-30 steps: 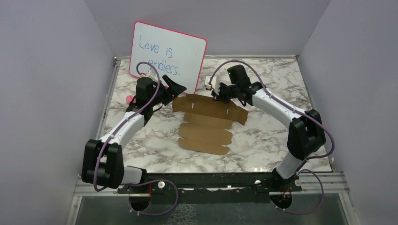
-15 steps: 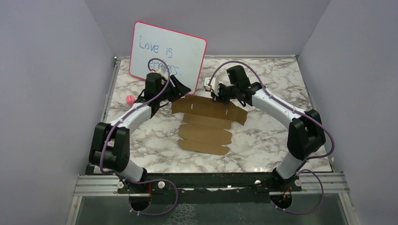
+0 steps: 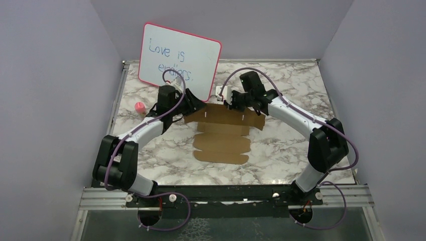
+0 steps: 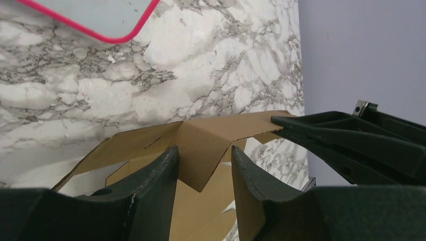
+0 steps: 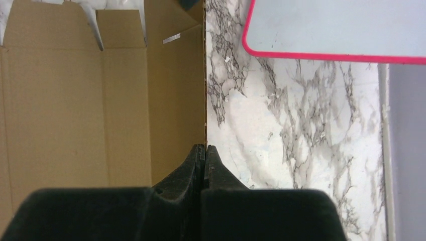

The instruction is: Fold the paper box

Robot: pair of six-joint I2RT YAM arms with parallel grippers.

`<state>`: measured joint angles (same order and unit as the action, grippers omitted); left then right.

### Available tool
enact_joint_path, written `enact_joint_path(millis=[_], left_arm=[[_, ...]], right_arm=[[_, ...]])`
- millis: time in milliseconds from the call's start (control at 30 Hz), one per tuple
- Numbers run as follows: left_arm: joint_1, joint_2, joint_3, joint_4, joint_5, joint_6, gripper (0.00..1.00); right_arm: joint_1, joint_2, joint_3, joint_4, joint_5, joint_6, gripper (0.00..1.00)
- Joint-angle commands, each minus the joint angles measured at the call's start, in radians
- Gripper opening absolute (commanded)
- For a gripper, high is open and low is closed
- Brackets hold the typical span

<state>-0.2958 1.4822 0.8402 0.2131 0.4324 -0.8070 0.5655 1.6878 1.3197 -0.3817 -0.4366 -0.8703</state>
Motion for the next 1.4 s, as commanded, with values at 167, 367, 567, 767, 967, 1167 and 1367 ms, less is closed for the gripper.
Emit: enact_joint_path(millis=[167,367,567,767,967,1167,1367], left_arm=[[-0.011,-0.065,-0.093,0.061,-0.016,0.007,0.5],[-0.005,-0.119,-0.087,-0.052,-0.123,0.094,0.56],[-0.002,-0.179,-0.144,-0.107,-0.197,0.141,0.59],[-0.002,-0.209,-0.2,-0.119,-0.226,0.141,0.59],[-0.002,-0.22,-0.232,-0.098,-0.246,0.136,0.59],[-0.01,-0.147,-0.24,0.002,-0.201,0.132,0.59],[-0.101,-0.031,-0.22,0.105,-0.218,0.131,0.58]], right_arm=[[0.066,-0.047,-0.031,0.098,0.147,-0.11,0.01],[0.105,-0.072,-0.103,0.198,0.243,-0.185,0.01],[0.123,-0.108,-0.168,0.257,0.296,-0.272,0.01],[0.137,-0.15,-0.233,0.306,0.319,-0.336,0.02],[0.151,-0.167,-0.274,0.355,0.36,-0.379,0.01],[0.159,-0.179,-0.309,0.409,0.362,-0.381,0.01],[0.169,-0.175,-0.317,0.412,0.368,-0.364,0.01]])
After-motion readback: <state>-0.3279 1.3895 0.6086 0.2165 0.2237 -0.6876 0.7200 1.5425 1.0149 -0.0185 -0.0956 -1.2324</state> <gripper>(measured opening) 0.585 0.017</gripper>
